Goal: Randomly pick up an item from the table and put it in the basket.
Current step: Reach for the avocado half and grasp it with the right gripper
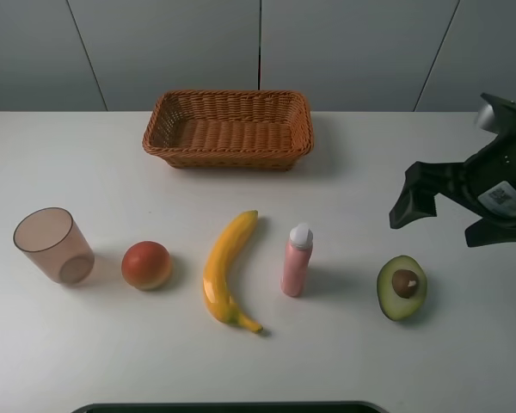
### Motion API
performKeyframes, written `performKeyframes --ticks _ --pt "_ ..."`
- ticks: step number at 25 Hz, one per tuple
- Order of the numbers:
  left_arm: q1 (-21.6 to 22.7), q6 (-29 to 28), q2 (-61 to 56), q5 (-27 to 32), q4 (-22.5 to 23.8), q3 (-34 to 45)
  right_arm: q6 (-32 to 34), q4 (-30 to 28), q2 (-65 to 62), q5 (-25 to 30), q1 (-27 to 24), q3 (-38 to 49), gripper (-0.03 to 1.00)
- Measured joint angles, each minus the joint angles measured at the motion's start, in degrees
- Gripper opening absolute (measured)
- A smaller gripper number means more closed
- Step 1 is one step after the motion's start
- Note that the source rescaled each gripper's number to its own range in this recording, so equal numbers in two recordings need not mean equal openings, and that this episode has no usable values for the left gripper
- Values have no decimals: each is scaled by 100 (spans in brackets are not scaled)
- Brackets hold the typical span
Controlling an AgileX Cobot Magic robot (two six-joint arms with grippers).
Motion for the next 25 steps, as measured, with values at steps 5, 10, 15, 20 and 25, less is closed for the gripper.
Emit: performKeyframes --ticks 5,10,15,20,25 --pt "0 0 0 0 0 0 77 154 168 -395 78 463 100" --pt "0 0 0 0 0 0 127 133 633 -660 78 633 100" --pt "0 0 0 0 0 0 127 173 1136 -937 142 633 100" --pt "0 0 0 0 0 0 127 245 1585 -1197 180 633 100" --pt "0 0 0 0 0 0 127 245 1853 -1333 191 633 100"
